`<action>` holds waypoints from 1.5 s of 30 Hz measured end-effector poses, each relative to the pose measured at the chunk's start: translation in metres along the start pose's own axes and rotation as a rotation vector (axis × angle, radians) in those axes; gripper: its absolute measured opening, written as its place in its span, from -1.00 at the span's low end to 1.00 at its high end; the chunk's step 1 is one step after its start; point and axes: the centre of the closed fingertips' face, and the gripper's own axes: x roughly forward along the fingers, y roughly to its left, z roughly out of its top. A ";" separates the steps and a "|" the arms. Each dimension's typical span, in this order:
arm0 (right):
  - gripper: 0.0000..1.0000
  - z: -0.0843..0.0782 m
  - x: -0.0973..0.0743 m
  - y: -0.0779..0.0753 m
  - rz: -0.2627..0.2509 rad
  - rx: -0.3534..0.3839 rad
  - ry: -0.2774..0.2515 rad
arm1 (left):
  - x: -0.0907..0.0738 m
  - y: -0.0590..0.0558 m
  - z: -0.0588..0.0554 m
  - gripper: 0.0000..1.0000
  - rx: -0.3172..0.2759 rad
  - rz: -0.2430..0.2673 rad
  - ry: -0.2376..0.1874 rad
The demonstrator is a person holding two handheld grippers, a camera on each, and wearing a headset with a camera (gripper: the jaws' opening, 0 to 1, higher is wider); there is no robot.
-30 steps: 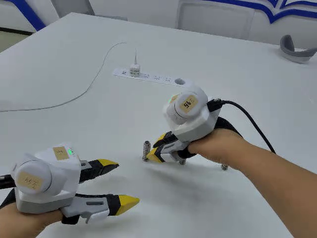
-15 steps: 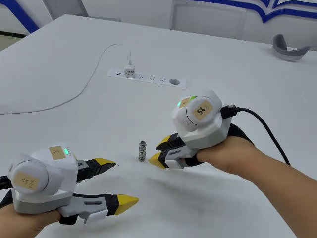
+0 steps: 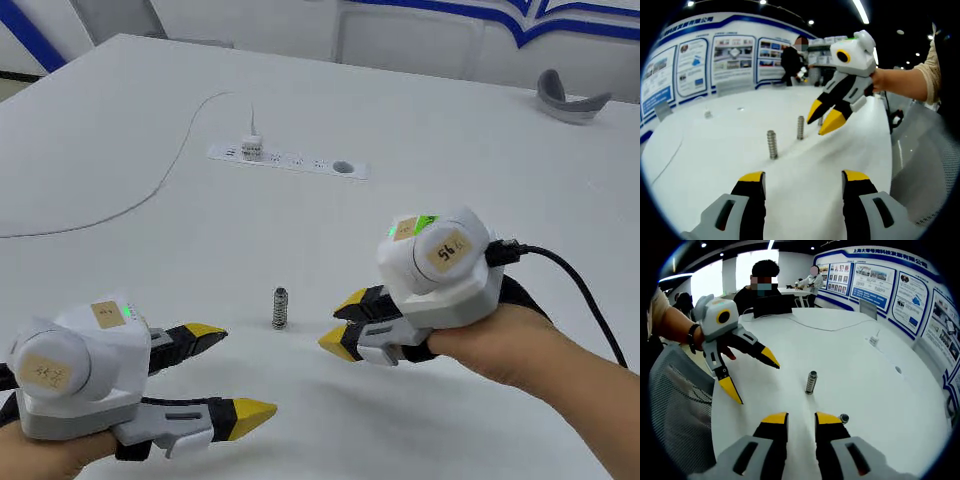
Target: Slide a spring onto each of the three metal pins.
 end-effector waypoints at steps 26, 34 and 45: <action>-0.45 -0.047 -0.045 -0.006 -0.085 0.112 -0.060 | 0.003 -0.003 0.002 0.31 -0.006 -0.009 -0.003; -0.40 -0.063 -0.059 -0.015 -0.097 0.135 -0.072 | 0.003 -0.004 0.001 0.32 -0.009 -0.010 -0.002; -0.32 -0.080 -0.078 -0.025 -0.117 0.148 -0.075 | 0.003 -0.003 0.000 0.32 -0.010 -0.012 0.000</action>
